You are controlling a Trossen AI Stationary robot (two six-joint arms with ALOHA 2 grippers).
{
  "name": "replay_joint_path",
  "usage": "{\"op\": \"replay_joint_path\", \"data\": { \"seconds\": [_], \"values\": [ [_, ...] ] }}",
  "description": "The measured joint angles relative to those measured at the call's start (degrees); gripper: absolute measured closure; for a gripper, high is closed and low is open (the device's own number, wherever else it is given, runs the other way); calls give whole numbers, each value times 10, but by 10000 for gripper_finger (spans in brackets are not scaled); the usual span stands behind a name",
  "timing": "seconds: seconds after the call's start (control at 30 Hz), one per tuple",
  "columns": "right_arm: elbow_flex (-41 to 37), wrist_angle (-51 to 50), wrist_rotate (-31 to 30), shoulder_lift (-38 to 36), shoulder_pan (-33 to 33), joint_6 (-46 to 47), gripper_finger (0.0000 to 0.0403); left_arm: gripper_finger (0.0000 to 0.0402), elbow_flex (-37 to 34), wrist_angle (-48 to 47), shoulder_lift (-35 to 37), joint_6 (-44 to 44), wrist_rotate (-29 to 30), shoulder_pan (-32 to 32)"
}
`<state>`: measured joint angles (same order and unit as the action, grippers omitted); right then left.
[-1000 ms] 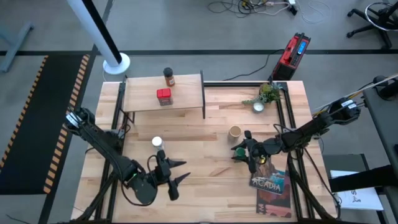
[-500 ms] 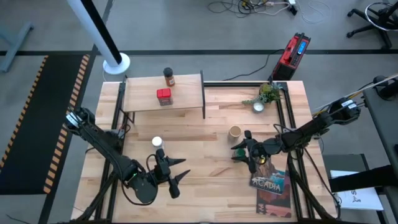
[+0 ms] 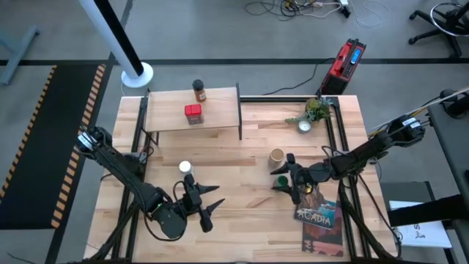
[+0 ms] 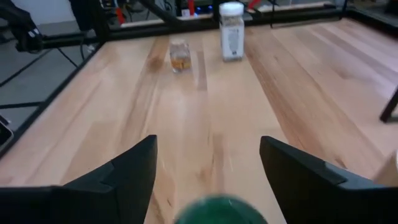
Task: Shelf spices
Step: Remove the red seasoning can from the shelf
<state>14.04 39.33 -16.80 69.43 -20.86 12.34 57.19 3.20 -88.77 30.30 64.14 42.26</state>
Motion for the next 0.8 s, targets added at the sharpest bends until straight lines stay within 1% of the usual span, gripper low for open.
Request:
{"op": "replay_joint_path", "data": {
  "seconds": [0.17,0.33,0.4,0.53,0.63,0.7,0.8],
  "values": [
    [27,-13,3,-3,0,-23,144,198,0,1,4,0,-1,1],
    [87,-86,2,-12,0,-37,137,198,0,5,25,-17,2,17],
    [119,-119,3,-12,1,-46,134,198,0,6,32,-28,25,28],
    [171,-183,2,-10,5,-69,131,198,0,6,38,-49,98,55],
    [196,-193,2,-10,18,-79,131,198,0,4,38,-52,142,70],
    [208,-193,2,-11,33,-83,134,198,0,3,38,-51,154,73],
    [219,-193,3,-10,66,-89,139,198,0,1,38,-39,155,72]
  ]
}}
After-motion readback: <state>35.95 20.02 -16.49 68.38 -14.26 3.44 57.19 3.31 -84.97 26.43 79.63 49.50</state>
